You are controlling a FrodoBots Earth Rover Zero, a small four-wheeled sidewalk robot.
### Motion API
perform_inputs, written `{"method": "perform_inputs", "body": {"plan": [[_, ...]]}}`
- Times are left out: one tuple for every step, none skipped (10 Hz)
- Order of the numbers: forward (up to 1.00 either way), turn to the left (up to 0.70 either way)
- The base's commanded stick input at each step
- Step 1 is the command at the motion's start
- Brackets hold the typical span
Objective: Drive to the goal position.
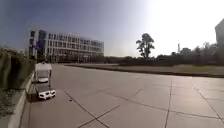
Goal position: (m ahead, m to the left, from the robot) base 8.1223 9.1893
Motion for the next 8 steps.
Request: {"method": "perform_inputs", "body": {"plan": [[0.7, 0.0], [0.7, 0.0], [0.7, 0.0], [0.7, 0.0], [0.7, 0.0], [0.7, 0.0], [0.7, 0.0], [0.7, 0.0]]}}
